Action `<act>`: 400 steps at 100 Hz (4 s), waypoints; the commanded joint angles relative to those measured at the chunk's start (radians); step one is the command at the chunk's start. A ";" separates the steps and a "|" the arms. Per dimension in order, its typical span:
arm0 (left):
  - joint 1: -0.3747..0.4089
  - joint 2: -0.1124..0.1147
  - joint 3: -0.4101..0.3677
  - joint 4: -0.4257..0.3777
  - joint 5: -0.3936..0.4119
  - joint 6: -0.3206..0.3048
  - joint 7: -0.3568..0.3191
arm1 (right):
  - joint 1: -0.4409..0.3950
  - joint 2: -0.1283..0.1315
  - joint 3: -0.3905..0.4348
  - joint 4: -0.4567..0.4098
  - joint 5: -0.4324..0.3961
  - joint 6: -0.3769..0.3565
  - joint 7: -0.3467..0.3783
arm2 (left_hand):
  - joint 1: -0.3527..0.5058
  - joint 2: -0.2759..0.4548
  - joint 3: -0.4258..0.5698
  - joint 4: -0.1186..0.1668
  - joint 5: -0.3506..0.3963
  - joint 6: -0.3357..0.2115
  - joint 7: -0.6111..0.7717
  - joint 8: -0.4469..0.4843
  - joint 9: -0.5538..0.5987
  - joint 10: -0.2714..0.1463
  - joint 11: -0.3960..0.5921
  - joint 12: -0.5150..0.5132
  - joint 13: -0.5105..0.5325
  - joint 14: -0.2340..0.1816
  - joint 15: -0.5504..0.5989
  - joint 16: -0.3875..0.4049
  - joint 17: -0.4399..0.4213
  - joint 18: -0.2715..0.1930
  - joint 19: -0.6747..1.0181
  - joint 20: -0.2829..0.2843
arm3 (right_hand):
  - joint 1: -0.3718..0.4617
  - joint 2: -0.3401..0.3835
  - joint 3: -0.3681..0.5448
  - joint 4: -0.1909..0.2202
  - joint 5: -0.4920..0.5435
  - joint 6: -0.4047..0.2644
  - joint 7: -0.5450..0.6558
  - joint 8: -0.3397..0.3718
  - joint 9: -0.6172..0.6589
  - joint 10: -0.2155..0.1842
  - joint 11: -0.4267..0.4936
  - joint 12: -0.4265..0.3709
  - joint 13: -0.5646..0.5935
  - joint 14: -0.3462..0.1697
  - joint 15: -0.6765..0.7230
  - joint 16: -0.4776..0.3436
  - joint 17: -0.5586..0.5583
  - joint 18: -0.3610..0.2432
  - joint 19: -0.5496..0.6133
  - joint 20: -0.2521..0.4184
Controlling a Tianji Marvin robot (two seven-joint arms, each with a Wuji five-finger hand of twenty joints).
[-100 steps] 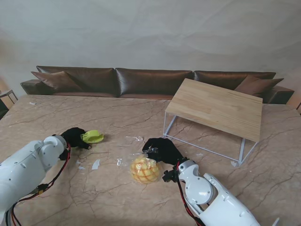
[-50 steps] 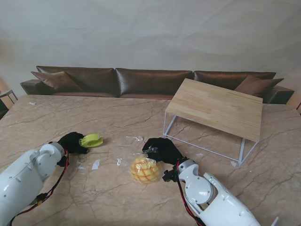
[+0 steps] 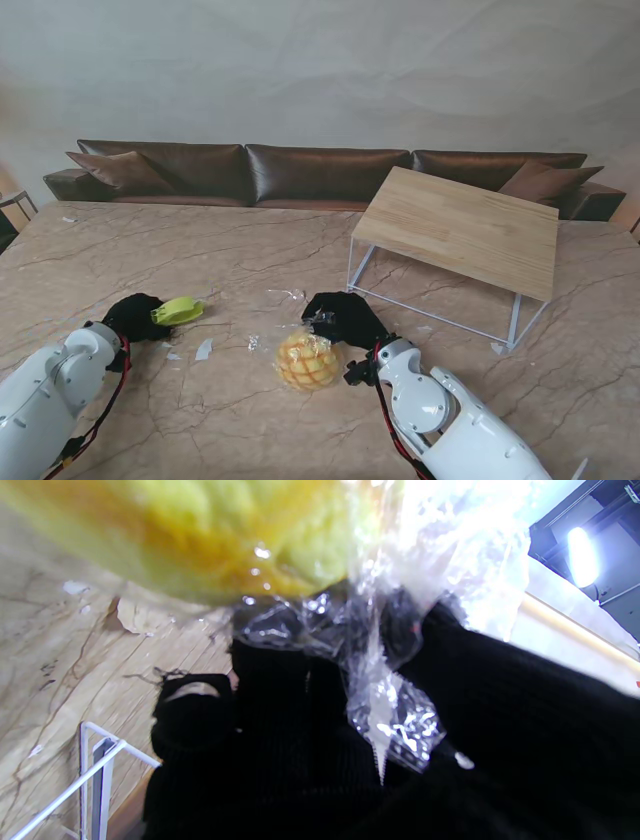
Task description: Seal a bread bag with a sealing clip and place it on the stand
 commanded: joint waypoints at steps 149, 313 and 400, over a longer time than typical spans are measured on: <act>0.114 0.012 -0.002 -0.612 0.292 -0.096 -0.156 | -0.026 -0.026 0.007 -0.003 0.006 0.044 -0.073 | 0.208 0.083 0.097 0.067 0.111 -0.098 0.613 0.019 0.118 -0.002 0.453 0.055 0.315 -0.052 0.408 0.049 0.029 0.036 0.066 -0.016 | 0.020 0.016 0.016 0.015 0.010 0.012 0.011 -0.034 0.026 0.020 0.024 0.002 0.050 0.018 0.016 0.009 0.016 -0.006 0.038 0.004; -0.018 0.054 0.250 -0.659 0.600 -0.110 -0.204 | -0.015 -0.032 -0.017 -0.007 0.027 0.063 -0.066 | 0.178 0.100 0.092 0.074 0.094 -0.138 0.608 0.043 0.116 -0.040 0.431 0.094 0.315 -0.066 0.393 0.052 0.030 0.010 0.065 -0.058 | 0.003 0.000 0.058 0.006 0.042 0.064 0.017 -0.056 0.079 0.041 0.088 0.041 0.096 0.024 0.147 0.069 0.095 0.014 0.078 0.013; 0.015 0.058 0.311 -0.717 0.712 -0.005 -0.235 | 0.004 -0.044 -0.031 0.027 0.041 0.036 -0.087 | -0.239 0.036 -0.179 -0.174 -0.401 -0.176 0.040 -0.175 -0.295 -0.131 -0.239 -0.082 0.312 -0.282 0.090 0.123 -0.141 -0.273 0.006 -0.106 | 0.007 -0.002 0.080 0.007 0.054 0.001 0.039 0.080 0.084 0.036 0.092 0.058 0.094 0.025 0.176 0.066 0.112 0.020 0.078 0.013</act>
